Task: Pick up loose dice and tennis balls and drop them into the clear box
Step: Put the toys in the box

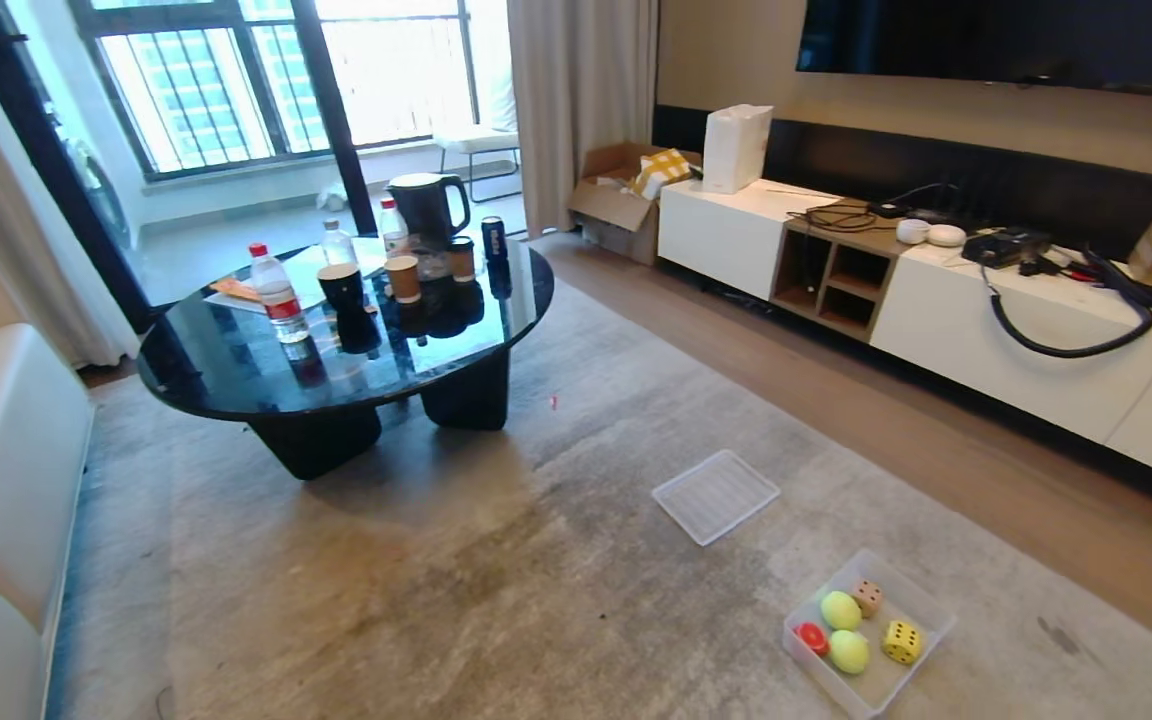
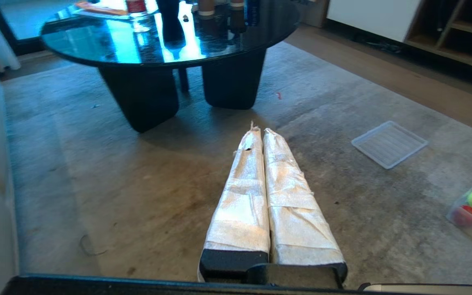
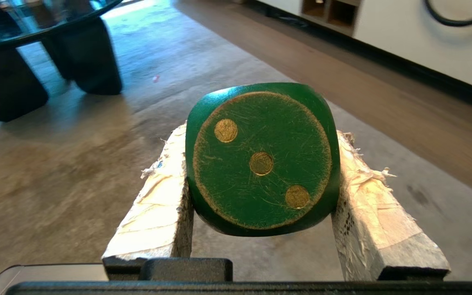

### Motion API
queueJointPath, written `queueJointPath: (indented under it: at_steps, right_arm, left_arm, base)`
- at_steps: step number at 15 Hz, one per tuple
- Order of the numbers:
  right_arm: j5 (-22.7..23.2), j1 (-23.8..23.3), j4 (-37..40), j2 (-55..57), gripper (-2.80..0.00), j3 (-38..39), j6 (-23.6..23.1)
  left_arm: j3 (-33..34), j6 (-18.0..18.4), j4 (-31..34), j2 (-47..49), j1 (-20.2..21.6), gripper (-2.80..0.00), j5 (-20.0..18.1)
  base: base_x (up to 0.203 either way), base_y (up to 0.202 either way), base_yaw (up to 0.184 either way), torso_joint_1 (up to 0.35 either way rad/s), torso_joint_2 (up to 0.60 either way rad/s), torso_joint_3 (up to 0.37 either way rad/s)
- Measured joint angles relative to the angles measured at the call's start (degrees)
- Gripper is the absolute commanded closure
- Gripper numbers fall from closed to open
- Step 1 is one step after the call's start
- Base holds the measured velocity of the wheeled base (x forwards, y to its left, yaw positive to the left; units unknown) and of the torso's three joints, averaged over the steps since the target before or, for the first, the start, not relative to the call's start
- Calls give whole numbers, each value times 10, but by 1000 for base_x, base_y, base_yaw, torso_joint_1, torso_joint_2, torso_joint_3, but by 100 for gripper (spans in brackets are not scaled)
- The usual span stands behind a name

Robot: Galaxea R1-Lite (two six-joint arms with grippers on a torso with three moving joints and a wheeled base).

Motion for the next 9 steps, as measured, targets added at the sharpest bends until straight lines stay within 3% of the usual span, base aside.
queueJointPath:
  at_steps: [9]
  right_arm:
    - [1, 0, 0, 0, 0, 0, 0]
  left_arm:
    - [0, -1, 0, 0, 0, 0, 0]
  base:
    - [1, 8, -147, 2, 3, 2]
